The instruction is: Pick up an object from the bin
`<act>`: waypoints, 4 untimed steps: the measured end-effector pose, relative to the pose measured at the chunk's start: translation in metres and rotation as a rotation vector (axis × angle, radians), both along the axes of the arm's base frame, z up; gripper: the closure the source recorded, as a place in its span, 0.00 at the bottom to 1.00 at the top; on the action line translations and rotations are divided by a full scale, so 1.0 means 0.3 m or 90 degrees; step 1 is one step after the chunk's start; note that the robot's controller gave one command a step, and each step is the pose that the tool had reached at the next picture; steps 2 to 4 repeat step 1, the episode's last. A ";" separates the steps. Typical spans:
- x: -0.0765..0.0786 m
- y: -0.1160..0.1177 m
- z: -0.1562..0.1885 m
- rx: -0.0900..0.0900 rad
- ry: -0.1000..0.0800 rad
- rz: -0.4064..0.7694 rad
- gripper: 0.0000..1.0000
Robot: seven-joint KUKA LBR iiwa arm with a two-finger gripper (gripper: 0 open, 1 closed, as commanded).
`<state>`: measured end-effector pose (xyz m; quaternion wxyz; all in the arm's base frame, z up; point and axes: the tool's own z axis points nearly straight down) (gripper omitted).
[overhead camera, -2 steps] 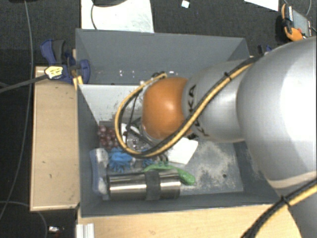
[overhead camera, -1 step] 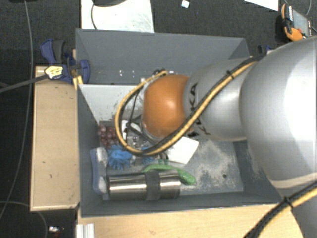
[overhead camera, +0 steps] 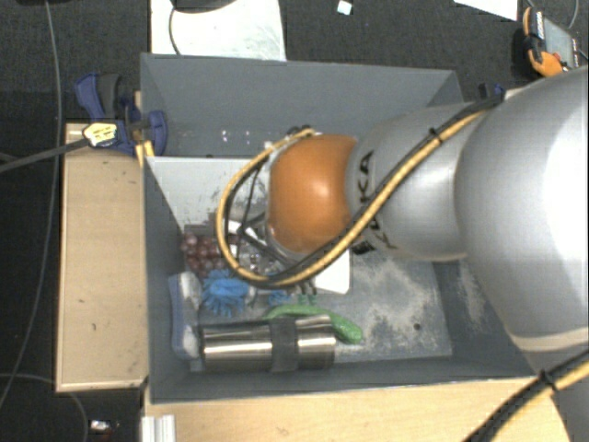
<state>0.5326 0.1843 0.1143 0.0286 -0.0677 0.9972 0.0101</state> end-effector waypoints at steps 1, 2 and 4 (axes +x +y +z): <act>0.005 0.002 0.126 0.001 -0.004 -0.001 1.00; 0.005 0.002 0.126 0.001 -0.004 -0.001 1.00; 0.005 0.002 0.126 0.001 -0.004 -0.001 1.00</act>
Offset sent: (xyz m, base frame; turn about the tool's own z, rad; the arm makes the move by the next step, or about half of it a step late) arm 0.0005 0.0001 0.0507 0.0014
